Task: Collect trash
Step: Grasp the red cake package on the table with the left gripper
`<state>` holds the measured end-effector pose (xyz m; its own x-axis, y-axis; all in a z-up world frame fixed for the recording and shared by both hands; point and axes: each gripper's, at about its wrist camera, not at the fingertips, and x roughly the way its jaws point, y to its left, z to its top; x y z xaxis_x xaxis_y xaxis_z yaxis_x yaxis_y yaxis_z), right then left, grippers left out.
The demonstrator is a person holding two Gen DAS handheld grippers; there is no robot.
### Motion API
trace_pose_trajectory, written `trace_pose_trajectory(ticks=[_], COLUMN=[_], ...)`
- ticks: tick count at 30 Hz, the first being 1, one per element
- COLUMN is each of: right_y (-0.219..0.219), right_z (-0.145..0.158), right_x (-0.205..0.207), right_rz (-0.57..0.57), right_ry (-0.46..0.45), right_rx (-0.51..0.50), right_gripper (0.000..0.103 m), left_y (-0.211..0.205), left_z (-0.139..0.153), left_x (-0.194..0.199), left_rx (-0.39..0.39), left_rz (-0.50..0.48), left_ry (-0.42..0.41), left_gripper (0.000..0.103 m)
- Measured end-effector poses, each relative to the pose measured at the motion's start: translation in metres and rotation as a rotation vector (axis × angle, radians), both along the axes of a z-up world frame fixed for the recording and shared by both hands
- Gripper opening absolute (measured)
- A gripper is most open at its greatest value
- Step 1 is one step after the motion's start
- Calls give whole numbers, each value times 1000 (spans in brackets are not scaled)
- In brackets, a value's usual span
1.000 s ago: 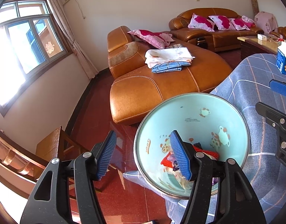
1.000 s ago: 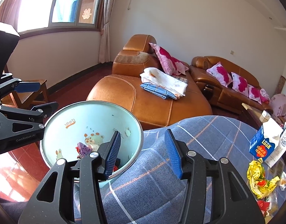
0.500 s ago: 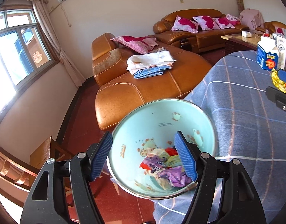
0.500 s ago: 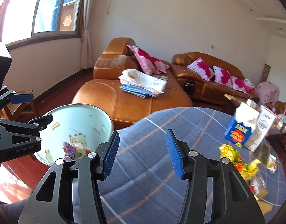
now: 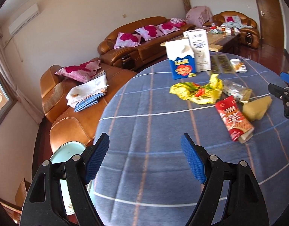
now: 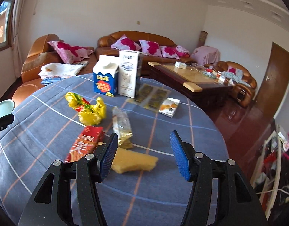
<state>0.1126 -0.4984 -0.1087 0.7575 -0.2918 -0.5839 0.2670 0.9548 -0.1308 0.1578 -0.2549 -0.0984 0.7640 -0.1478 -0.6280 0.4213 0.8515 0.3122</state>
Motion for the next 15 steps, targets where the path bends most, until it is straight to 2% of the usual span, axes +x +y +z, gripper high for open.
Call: trace_pose_trajectory(ticks=[8, 15], right_y=[-42, -55], right_z=[-14, -14], right_x=[-19, -26], right_rz=[-88, -94], right_ry=[16, -6], right_rx=[31, 64], right_gripper=[60, 63], left_y=[-83, -115], left_z=[-16, -36], left_x=[-15, -22], left_rx=[32, 68], left_rz=[-122, -170], left_ry=[43, 95], left_gripper=[77, 78])
